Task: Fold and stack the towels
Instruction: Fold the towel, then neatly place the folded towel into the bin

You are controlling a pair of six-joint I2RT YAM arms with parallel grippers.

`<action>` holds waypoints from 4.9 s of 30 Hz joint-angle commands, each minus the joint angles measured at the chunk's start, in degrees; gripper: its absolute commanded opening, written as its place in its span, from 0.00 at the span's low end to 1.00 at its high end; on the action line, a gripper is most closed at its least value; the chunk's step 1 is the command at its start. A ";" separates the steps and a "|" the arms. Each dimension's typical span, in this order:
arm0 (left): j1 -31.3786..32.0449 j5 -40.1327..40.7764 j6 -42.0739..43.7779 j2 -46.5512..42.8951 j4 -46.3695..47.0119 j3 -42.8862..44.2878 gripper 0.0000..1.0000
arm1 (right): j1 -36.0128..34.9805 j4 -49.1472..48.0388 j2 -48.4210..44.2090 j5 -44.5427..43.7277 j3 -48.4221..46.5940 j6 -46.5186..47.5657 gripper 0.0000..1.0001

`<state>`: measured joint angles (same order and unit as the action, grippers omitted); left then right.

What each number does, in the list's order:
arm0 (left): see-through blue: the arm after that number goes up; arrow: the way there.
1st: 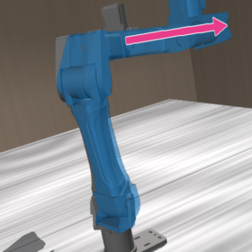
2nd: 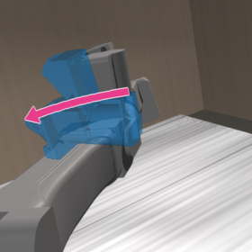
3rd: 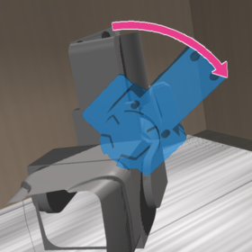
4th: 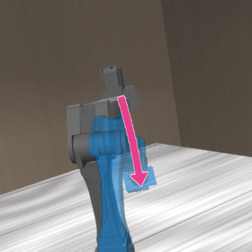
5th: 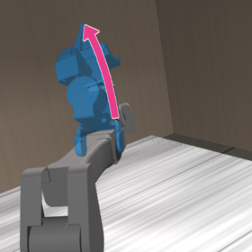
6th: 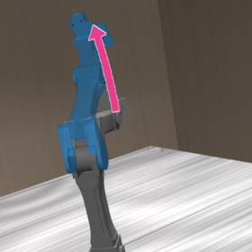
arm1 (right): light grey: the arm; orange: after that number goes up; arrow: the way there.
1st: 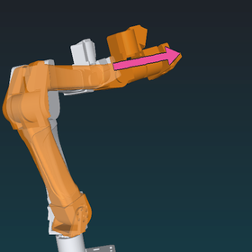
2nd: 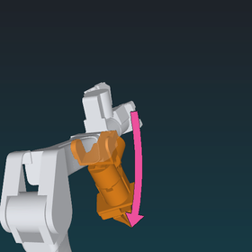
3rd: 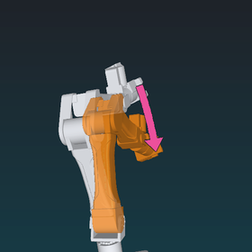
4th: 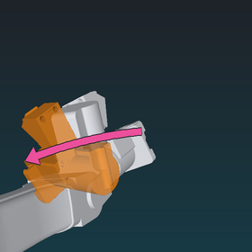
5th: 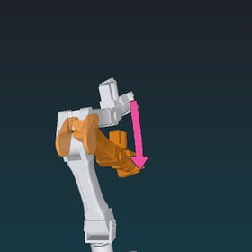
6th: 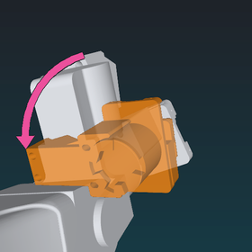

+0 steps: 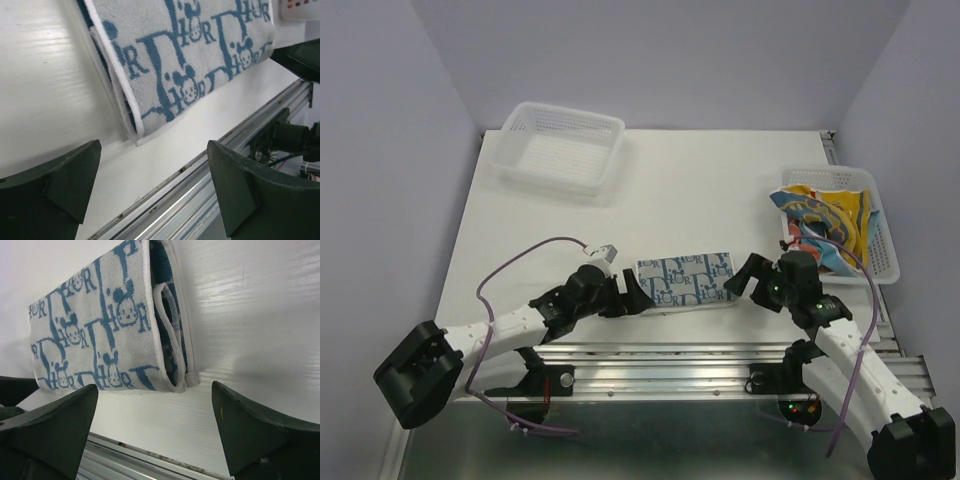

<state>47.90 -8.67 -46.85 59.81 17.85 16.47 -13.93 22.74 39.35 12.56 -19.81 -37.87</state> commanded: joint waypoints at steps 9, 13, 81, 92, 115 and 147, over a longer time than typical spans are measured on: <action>0.09 11.29 -0.17 13.57 -9.40 13.76 0.99 | 0.05 -1.38 2.13 1.42 -4.97 4.20 1.00; 0.26 12.88 -0.08 17.96 -10.64 16.31 0.99 | 0.13 -2.17 2.83 1.50 -4.71 4.82 1.00; -22.06 35.82 82.09 57.43 -23.54 98.74 0.00 | 0.05 -14.13 6.88 0.63 1.36 7.28 1.00; -29.61 29.77 85.25 58.22 -25.32 100.69 0.00 | 0.05 -14.04 7.40 -1.22 1.09 7.28 1.00; -38.85 16.32 93.78 61.83 -18.46 88.39 0.00 | 0.05 -13.87 12.32 -4.64 -0.31 6.84 1.00; -40.43 12.49 67.71 47.87 -19.34 94.80 0.99 | 0.05 -6.75 8.28 -10.61 -8.39 4.14 1.00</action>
<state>7.64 11.40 32.75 122.28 -4.69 109.40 -13.93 16.10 48.95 5.82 -22.26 -31.57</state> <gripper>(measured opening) 0.986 0.999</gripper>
